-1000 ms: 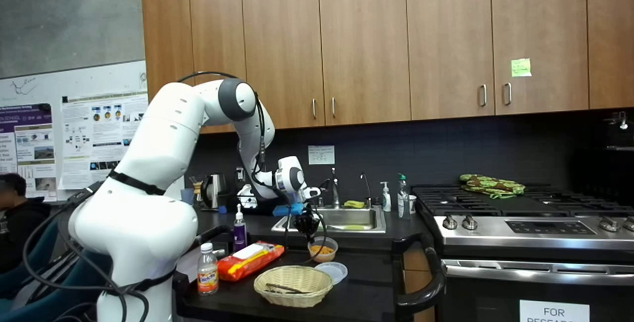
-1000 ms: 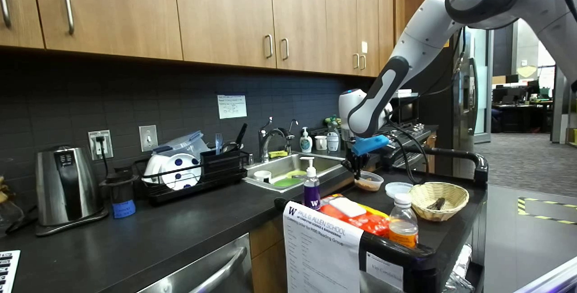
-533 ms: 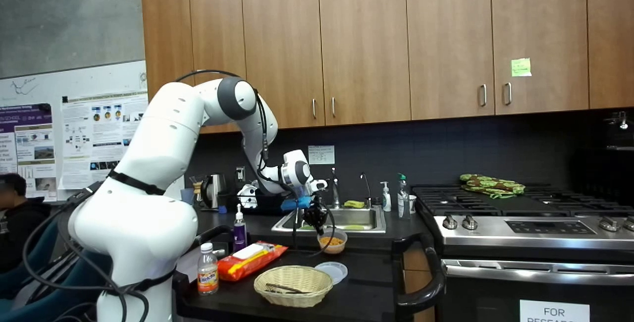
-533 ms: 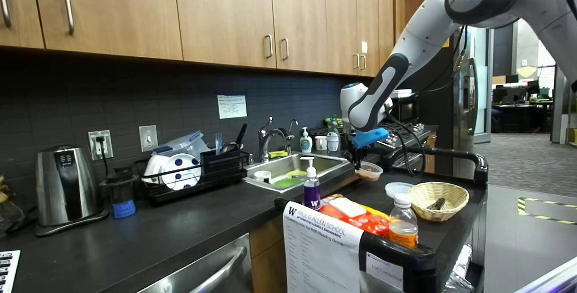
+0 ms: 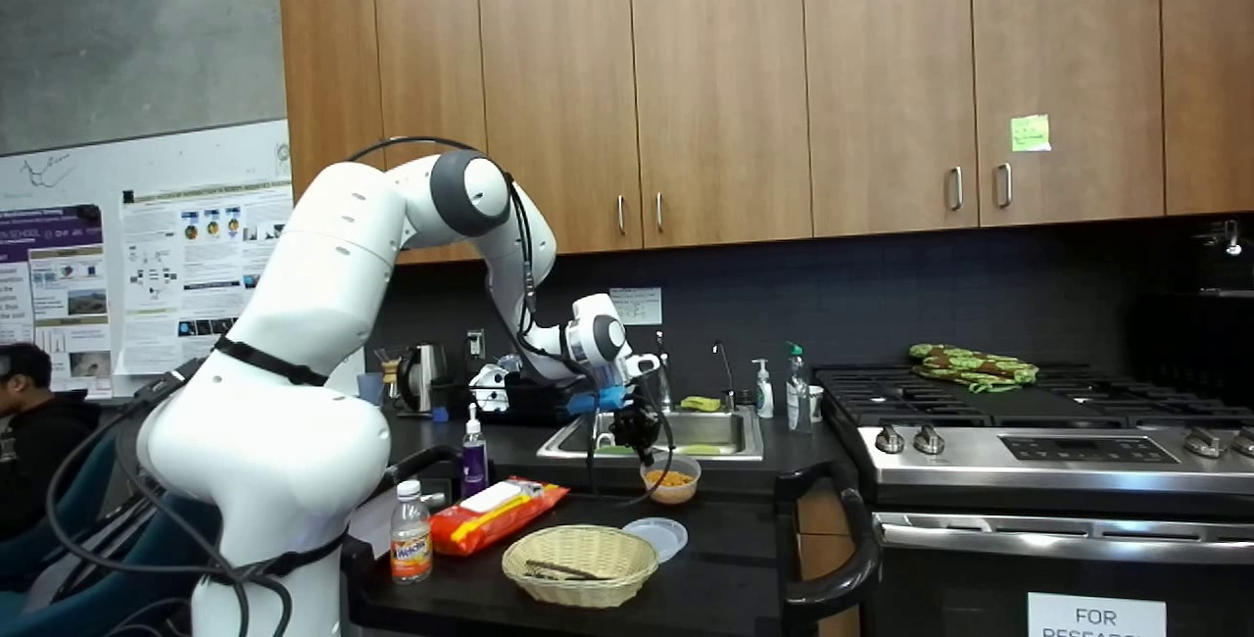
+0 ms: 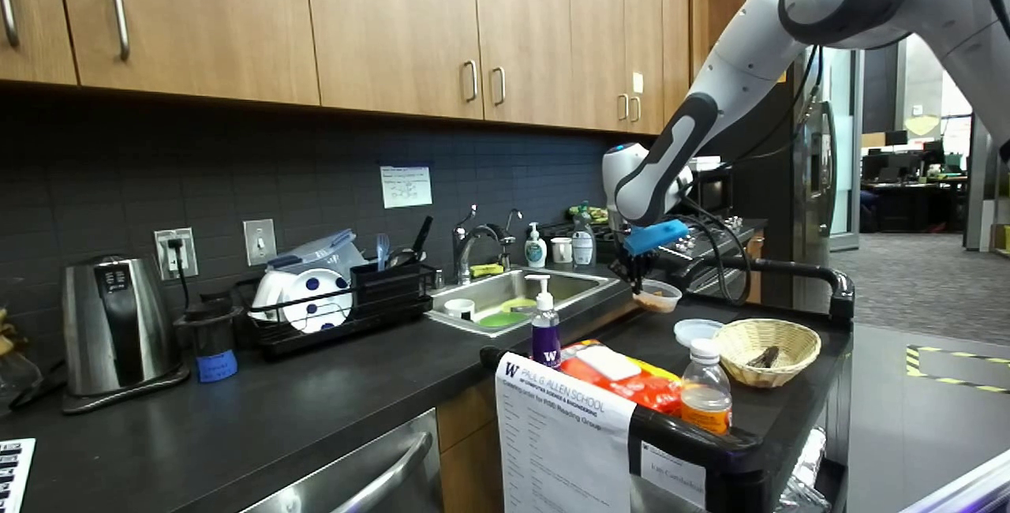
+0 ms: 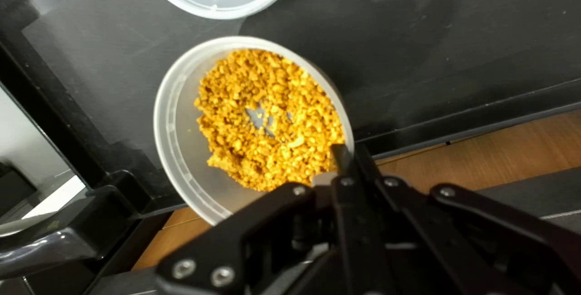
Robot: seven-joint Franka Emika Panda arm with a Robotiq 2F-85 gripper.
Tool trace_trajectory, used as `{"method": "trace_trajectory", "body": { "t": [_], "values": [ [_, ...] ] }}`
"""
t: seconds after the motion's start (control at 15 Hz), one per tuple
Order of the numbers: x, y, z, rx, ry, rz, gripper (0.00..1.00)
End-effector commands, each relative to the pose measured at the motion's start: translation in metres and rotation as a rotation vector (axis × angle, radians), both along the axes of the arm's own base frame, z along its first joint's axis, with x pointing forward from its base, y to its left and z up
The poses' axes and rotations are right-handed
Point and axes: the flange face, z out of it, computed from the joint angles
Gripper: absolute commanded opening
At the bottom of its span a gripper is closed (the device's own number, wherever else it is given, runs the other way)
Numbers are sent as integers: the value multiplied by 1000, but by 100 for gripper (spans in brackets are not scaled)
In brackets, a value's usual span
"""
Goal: Move the plastic bowl to the right
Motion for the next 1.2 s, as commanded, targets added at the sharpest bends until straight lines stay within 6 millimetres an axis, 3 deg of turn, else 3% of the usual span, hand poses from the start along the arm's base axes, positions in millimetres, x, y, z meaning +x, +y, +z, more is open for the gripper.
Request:
{"method": "trace_trajectory", "body": {
  "t": [0.0,1.13],
  "values": [
    [0,-10,10,-13,34,-49,1],
    [11,-50,11,-42,3,-152,1]
  ]
}}
